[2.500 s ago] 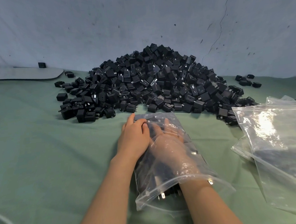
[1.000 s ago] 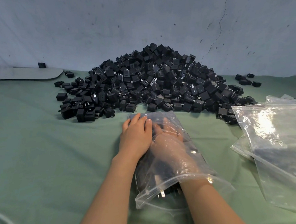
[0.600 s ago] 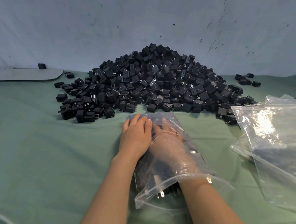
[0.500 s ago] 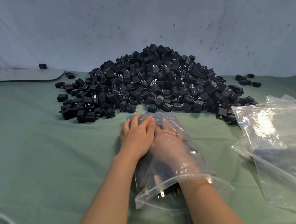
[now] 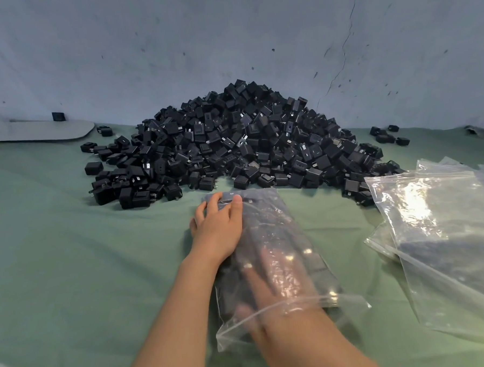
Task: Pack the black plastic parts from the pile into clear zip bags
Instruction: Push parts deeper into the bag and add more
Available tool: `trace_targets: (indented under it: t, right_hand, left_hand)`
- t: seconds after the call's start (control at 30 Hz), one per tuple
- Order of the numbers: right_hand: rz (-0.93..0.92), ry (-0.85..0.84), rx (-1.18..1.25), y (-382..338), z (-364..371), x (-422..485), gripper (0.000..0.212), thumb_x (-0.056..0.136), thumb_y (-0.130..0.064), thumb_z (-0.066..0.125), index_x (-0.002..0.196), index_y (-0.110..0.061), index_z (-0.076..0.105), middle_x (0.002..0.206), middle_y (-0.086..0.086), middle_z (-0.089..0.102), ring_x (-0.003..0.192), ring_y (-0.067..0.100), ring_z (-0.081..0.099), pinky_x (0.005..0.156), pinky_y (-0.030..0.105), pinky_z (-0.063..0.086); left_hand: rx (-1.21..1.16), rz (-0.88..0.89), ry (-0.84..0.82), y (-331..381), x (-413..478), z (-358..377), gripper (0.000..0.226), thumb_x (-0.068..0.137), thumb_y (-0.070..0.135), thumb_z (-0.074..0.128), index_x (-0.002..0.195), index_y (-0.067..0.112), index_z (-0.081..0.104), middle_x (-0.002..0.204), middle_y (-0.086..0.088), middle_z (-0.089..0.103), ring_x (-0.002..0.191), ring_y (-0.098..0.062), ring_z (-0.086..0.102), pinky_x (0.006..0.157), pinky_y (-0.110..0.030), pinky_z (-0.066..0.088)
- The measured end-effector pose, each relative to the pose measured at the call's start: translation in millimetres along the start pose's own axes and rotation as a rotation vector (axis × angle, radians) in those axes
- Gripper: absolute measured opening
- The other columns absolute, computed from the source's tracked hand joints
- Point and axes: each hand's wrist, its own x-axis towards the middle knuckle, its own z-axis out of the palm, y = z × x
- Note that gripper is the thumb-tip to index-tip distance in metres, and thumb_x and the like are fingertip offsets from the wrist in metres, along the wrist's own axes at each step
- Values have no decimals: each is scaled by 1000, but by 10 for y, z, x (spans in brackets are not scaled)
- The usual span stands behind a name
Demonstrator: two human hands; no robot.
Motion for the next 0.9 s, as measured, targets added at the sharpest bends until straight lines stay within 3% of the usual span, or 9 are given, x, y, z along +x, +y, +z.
trace_targets:
  t: [0.1, 0.13, 0.17, 0.23, 0.33, 0.4, 0.47, 0.73, 0.9]
  right_hand:
    - [-383, -222, 334, 52, -387, -367, 45, 99, -32, 41, 143, -32, 41, 157, -13, 23, 134, -22, 2, 110, 9, -13]
    - [-420, -214, 437, 103, -528, -390, 37, 96, -31, 46, 132, -35, 54, 150, -16, 38, 133, -23, 12, 114, 8, 4]
    - [-396, -104, 533, 156, -644, -368, 26, 92, -34, 49, 112, -37, 65, 130, -17, 58, 125, -16, 39, 110, 15, 30]
    - [-194, 60, 677, 237, -801, -53, 22, 90, -35, 47, 90, -26, 68, 88, -7, 70, 86, 6, 64, 84, 33, 51]
    - [142, 228, 559, 342, -664, 759, 23, 95, -18, 47, 100, -18, 69, 100, 0, 70, 99, 19, 61, 87, 34, 48]
    - [280, 167, 499, 429, -432, 1182, 29, 97, -17, 44, 116, -16, 65, 121, 4, 64, 116, 24, 54, 97, 35, 45]
    - [307, 108, 479, 503, -149, 1393, 33, 97, -18, 43, 125, -18, 61, 130, 5, 60, 121, 26, 51, 100, 34, 43]
    - [357, 354, 719, 564, 178, 1412, 33, 92, -5, 46, 112, -14, 70, 113, 3, 69, 94, 14, 58, 76, 15, 34]
    - [392, 342, 767, 585, 187, 1429, 29, 91, -8, 47, 110, -17, 67, 111, 0, 67, 96, 13, 56, 77, 17, 36]
  left_hand:
    - [-18, 16, 22, -21, 32, 3, 48, 100, 47, 21, 128, 31, 56, 154, 6, 23, 142, -22, 11, 117, -45, 10]
    - [-21, 27, 39, -35, 38, 8, 44, 100, 45, 26, 127, 30, 57, 154, 4, 26, 141, -24, 15, 116, -43, 12]
    - [-26, 39, 61, -49, 48, 12, 40, 99, 42, 32, 127, 27, 57, 153, 2, 28, 140, -26, 18, 116, -40, 14]
    - [-40, 60, 96, -69, 64, 20, 35, 98, 33, 42, 128, 23, 57, 150, -2, 33, 139, -26, 23, 115, -34, 16]
    - [-63, 56, 129, -71, 59, 29, 35, 97, 28, 44, 128, 19, 56, 149, -7, 33, 138, -26, 26, 112, -31, 19]
    - [-83, 46, 147, -63, 46, 34, 36, 97, 27, 44, 130, 17, 55, 150, -9, 31, 138, -27, 27, 110, -31, 20]
    - [-86, 44, 152, -60, 41, 32, 38, 98, 26, 44, 133, 15, 52, 151, -7, 31, 137, -26, 26, 111, -31, 20]
    - [-86, 48, 152, -61, 48, 13, 40, 99, 26, 42, 135, 12, 50, 151, -4, 31, 137, -23, 28, 113, -34, 23]
    - [-7, 66, 148, -59, 41, 33, 41, 100, 28, 38, 138, 17, 48, 153, -5, 26, 138, -26, 24, 112, -34, 20]
